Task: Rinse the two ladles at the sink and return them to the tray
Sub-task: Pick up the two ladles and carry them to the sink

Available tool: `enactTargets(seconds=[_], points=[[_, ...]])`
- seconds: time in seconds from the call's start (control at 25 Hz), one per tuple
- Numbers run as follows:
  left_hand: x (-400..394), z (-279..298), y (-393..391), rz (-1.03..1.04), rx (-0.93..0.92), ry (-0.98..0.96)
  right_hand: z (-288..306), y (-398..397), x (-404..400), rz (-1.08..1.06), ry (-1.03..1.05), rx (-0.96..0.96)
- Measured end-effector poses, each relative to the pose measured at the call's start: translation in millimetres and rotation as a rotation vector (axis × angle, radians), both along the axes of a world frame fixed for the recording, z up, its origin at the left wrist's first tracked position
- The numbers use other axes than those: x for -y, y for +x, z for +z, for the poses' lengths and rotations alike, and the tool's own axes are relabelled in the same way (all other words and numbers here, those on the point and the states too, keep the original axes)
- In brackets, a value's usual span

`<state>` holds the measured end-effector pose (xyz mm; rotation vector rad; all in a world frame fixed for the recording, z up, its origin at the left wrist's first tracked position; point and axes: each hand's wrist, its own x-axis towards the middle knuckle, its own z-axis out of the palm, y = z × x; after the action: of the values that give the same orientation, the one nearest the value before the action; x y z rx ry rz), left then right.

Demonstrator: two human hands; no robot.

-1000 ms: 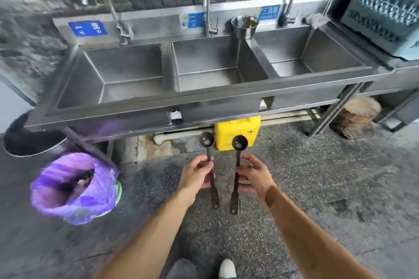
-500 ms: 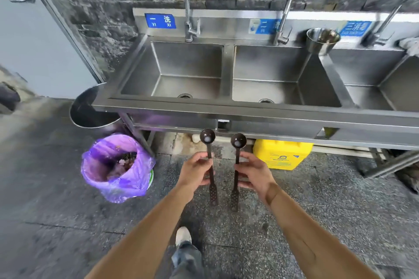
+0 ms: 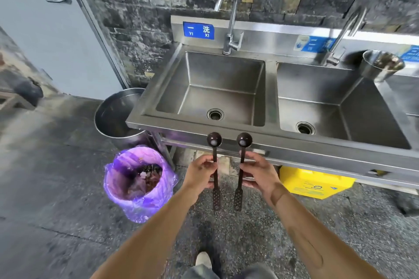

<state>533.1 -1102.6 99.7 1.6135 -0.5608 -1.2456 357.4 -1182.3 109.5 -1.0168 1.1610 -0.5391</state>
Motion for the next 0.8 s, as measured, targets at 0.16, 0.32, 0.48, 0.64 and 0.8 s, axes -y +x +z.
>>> enactTargets(seconds=[0.16,0.32,0.48,0.64,0.8], points=[[26.5,3.6,34.1,0.006,0.035,-0.022,0.6,33.1,28.1,0.000,-0.010,0.011],[66.2,1.7,56.7,0.021,0.065,-0.024,-2.3,58.3,67.8,0.012,-0.005,0.012],[119.5,0.1,80.0,0.018,0.053,-0.008,-7.3,84.9,120.5,0.005,0.012,0.032],[184.2,-0.6,102.5,0.033,0.071,0.005,-10.4,111.6,186.5,0.016,0.025,0.056],[248.4,1.4,120.7,0.054,0.072,0.065,-13.0,131.4,250.0,0.019,0.071,0.061]])
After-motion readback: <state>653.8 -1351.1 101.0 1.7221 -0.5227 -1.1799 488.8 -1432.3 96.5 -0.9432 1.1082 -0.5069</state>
